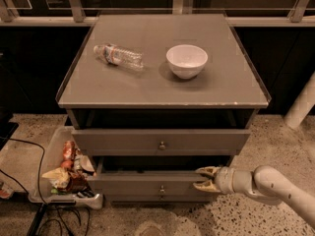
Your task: Open middle drawer
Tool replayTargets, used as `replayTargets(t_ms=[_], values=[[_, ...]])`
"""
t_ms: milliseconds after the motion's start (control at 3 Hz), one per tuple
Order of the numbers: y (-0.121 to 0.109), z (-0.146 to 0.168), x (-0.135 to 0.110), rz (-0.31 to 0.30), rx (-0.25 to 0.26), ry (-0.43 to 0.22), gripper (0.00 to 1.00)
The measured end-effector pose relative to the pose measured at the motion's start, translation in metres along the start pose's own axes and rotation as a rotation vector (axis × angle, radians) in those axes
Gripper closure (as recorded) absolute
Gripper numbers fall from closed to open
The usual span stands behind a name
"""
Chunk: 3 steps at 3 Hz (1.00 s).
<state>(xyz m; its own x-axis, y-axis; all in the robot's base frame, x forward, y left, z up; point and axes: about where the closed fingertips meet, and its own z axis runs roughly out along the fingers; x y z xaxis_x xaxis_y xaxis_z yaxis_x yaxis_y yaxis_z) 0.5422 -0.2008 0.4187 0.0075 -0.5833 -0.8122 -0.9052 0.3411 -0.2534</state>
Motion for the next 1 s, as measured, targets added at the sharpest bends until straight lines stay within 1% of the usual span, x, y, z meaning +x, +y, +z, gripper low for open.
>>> replayTargets(t_ms=[333, 667, 1000], values=[[0.013, 0.0, 0.005, -0.002, -0.026, -0.014, 0.12], [0.024, -0.002, 0.006, 0.001, -0.044, -0.025, 0.14], [0.044, -0.003, 0.01, 0.002, -0.074, -0.032, 0.37]])
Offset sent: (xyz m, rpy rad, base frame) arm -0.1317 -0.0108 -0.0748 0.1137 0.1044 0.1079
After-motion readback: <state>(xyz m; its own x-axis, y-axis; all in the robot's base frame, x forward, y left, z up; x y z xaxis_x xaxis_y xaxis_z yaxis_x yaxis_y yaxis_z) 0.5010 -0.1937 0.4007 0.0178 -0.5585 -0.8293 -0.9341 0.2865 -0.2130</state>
